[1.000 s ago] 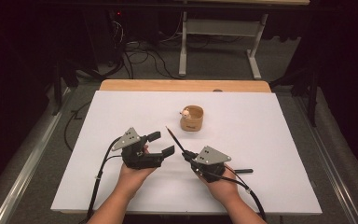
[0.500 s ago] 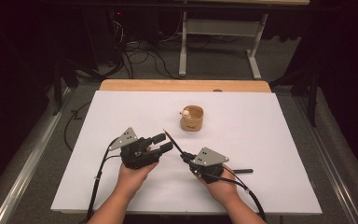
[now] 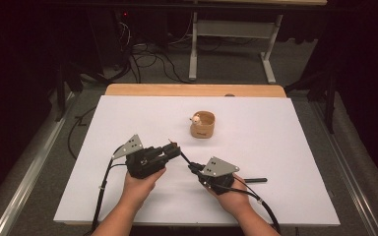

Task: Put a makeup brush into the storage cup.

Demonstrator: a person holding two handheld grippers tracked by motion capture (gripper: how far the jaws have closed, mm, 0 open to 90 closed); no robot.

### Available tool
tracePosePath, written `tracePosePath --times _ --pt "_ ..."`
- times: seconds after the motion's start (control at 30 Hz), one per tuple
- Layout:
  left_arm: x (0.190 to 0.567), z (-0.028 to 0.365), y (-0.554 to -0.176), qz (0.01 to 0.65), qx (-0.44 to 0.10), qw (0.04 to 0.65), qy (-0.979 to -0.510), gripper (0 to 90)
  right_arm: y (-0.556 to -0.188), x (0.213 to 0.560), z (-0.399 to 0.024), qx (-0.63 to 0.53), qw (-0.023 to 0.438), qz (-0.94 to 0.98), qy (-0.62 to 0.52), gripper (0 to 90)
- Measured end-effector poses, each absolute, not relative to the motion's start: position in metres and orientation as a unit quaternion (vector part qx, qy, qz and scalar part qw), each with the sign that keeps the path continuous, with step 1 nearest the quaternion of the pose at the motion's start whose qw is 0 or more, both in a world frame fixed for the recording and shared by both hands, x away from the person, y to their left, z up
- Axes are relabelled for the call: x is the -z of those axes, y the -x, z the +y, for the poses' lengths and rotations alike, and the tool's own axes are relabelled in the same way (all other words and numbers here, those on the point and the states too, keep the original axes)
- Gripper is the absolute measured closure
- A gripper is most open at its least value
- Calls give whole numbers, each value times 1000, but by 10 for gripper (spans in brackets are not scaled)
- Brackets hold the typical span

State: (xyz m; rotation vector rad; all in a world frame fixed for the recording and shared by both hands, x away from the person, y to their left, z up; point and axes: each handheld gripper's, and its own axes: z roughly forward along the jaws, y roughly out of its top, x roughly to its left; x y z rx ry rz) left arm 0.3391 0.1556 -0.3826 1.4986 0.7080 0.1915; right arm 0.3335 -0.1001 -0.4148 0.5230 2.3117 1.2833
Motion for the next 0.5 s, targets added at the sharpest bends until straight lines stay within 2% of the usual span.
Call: tracePosePath --times 0.23,0.5 --pt "384 156 -338 308 -85 674 -666 803 -334 415 -100 -466 219 836 -188 877" --pt "385 156 -338 299 -80 680 -665 824 -334 416 -100 -467 217 836 -189 877"
